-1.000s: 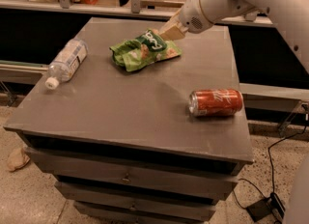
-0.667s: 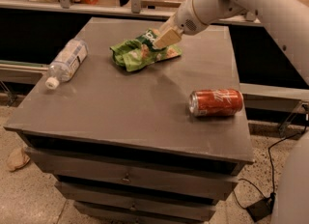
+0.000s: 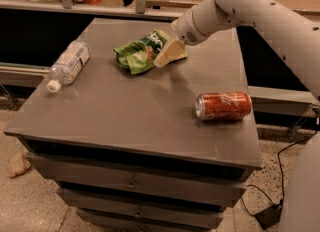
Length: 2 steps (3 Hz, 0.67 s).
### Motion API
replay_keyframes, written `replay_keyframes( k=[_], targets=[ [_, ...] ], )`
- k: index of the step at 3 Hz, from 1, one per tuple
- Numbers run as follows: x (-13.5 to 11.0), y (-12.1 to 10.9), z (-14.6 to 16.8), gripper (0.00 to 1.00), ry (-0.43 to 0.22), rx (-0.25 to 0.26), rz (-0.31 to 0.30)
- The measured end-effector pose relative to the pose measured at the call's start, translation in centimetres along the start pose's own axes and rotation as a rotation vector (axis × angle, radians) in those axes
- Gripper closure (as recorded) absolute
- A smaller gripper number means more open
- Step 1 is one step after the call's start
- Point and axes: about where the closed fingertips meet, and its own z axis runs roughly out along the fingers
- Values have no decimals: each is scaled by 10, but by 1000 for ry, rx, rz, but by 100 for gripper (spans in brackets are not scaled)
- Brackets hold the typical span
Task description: Pick green rice chip bag
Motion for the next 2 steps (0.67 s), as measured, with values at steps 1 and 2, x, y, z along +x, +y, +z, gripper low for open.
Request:
replay_keyframes(
  k=[1, 2],
  targets=[
    [7, 0, 13, 12, 16, 9, 2],
    [10, -4, 22, 26, 28, 10, 18]
  ],
)
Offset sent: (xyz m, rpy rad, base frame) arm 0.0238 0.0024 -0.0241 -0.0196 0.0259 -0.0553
